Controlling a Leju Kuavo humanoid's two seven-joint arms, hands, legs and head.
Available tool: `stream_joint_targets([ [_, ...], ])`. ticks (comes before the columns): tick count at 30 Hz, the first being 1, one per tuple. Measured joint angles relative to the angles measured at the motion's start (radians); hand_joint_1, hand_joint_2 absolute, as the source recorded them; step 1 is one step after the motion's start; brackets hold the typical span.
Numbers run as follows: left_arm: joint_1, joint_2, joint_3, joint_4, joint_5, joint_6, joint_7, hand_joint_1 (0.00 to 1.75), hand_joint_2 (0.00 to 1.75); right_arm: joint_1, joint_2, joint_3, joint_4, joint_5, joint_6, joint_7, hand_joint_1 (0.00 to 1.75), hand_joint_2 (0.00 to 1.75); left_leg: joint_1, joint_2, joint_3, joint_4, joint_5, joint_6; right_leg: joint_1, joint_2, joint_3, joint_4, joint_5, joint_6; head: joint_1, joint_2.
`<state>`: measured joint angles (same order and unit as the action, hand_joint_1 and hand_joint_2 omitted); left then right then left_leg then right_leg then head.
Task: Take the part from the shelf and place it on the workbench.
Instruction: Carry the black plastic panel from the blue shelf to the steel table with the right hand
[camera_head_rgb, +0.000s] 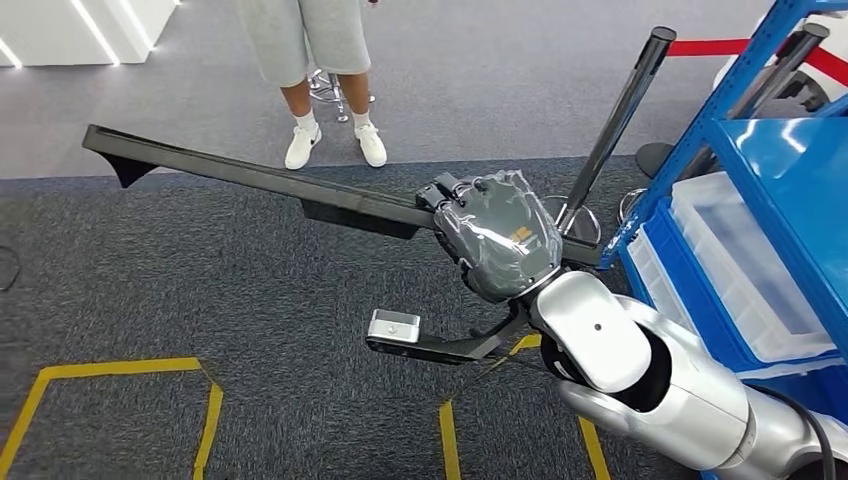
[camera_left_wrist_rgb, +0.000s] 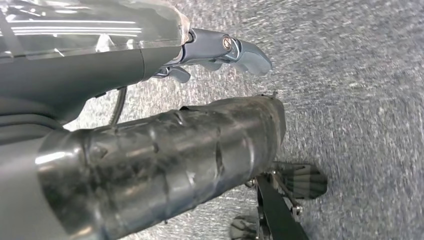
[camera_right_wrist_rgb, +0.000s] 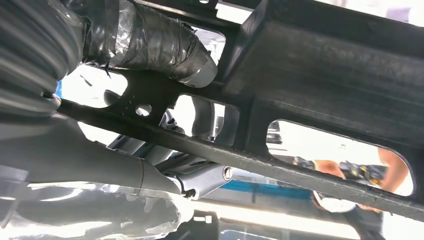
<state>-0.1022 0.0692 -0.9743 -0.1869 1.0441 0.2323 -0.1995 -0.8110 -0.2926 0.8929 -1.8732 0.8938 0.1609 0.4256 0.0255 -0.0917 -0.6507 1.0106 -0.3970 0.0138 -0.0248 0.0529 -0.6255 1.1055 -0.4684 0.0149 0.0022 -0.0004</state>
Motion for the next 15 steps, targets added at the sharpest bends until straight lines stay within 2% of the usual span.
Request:
stream_joint_targets([
  [1, -0.001, 0.0, 0.0, 0.0, 0.0, 0.0, 0.0, 0.0, 0.0, -0.001, 0.0, 0.0, 0.0, -0.001, 0.001, 0.0, 1.75, 1.75, 0.0, -0.012, -0.007, 0.005, 0.001, -0.006, -0.003, 0.019, 0.017, -0.041, 0.012, 0.0, 0.0, 0.0],
  [2, -0.001, 0.0, 0.0, 0.0, 0.0, 0.0, 0.001, 0.0, 0.0, -0.001, 0.0, 0.001, 0.001, -0.001, 0.002, 0.0, 1.75, 1.75, 0.002, -0.024, -0.014, 0.007, 0.003, -0.013, -0.003, 0.029, 0.024, -0.058, 0.011, 0.0, 0.001, 0.0],
  [4, 0.003, 0.0, 0.0, 0.0, 0.0, -0.001, 0.002, 0.0, 0.0, -0.001, 0.0, 0.003, 0.001, -0.003, 0.005, 0.001, 1.75, 1.75, 0.005, -0.042, -0.025, 0.006, 0.01, -0.026, -0.001, 0.009, 0.028, -0.065, 0.007, -0.005, 0.002, 0.0],
  [5, 0.006, -0.001, 0.0, 0.0, 0.0, -0.002, 0.002, 0.0, 0.0, -0.002, 0.0, 0.003, 0.001, -0.003, 0.006, 0.001, 1.75, 1.75, 0.004, -0.03, -0.03, 0.011, 0.007, -0.032, -0.002, -0.002, 0.03, -0.069, 0.01, -0.01, 0.001, 0.0],
  [6, 0.008, -0.002, 0.0, 0.0, 0.001, -0.002, 0.003, 0.0, 0.0, -0.003, 0.0, 0.004, 0.002, -0.003, 0.008, 0.001, 1.75, 1.75, 0.001, -0.005, -0.04, 0.031, -0.007, -0.037, -0.003, -0.015, 0.033, -0.074, 0.013, -0.016, -0.002, 0.0],
  [8, 0.007, -0.003, 0.0, 0.0, 0.001, -0.003, 0.004, 0.0, 0.0, -0.005, 0.0, 0.004, 0.003, -0.003, 0.008, 0.001, 1.75, 1.75, -0.004, 0.06, -0.087, 0.135, -0.062, -0.043, 0.002, -0.042, 0.035, -0.078, 0.015, -0.026, -0.008, 0.0],
  [9, 0.005, -0.003, 0.0, 0.0, 0.002, -0.003, 0.005, 0.0, 0.0, -0.006, 0.0, 0.005, 0.003, -0.003, 0.008, 0.001, 1.75, 1.75, -0.004, 0.076, -0.117, 0.203, -0.091, -0.045, 0.005, -0.056, 0.035, -0.078, 0.014, -0.03, -0.01, 0.0],
  [10, 0.003, -0.004, 0.0, 0.0, 0.003, -0.003, 0.007, 0.0, 0.0, -0.005, 0.0, 0.006, 0.004, -0.003, 0.008, 0.001, 1.75, 1.75, -0.004, 0.083, -0.141, 0.257, -0.109, -0.046, 0.009, -0.071, 0.035, -0.077, 0.013, -0.032, -0.01, 0.0],
  [11, 0.003, -0.004, 0.0, 0.0, 0.004, -0.002, 0.008, 0.0, 0.0, -0.005, 0.0, 0.008, 0.004, -0.003, 0.008, 0.001, 1.75, 1.75, -0.004, 0.086, -0.148, 0.279, -0.11, -0.045, 0.012, -0.085, 0.036, -0.076, 0.011, -0.034, -0.01, 0.0],
  [12, 0.003, -0.004, 0.0, 0.0, 0.005, -0.002, 0.009, 0.0, 0.0, -0.005, 0.0, 0.01, 0.005, -0.003, 0.008, 0.001, 1.75, 1.75, -0.005, 0.088, -0.136, 0.262, -0.093, -0.042, 0.014, -0.097, 0.037, -0.075, 0.01, -0.036, -0.011, 0.0],
  [13, 0.004, -0.004, 0.0, 0.0, 0.006, 0.0, 0.012, 0.0, 0.0, -0.005, 0.0, 0.012, 0.005, -0.003, 0.008, 0.001, 1.75, 1.75, -0.007, 0.094, -0.104, 0.208, -0.062, -0.036, 0.017, -0.109, 0.039, -0.075, 0.008, -0.036, -0.011, 0.0],
  [15, 0.003, -0.002, 0.0, 0.0, 0.01, 0.011, 0.022, 0.0, 0.0, -0.006, 0.001, 0.013, 0.005, -0.003, 0.007, 0.001, 1.75, 1.75, -0.022, 0.135, -0.032, 0.074, -0.019, -0.019, 0.022, -0.13, 0.043, -0.075, 0.003, -0.035, -0.011, 0.0],
])
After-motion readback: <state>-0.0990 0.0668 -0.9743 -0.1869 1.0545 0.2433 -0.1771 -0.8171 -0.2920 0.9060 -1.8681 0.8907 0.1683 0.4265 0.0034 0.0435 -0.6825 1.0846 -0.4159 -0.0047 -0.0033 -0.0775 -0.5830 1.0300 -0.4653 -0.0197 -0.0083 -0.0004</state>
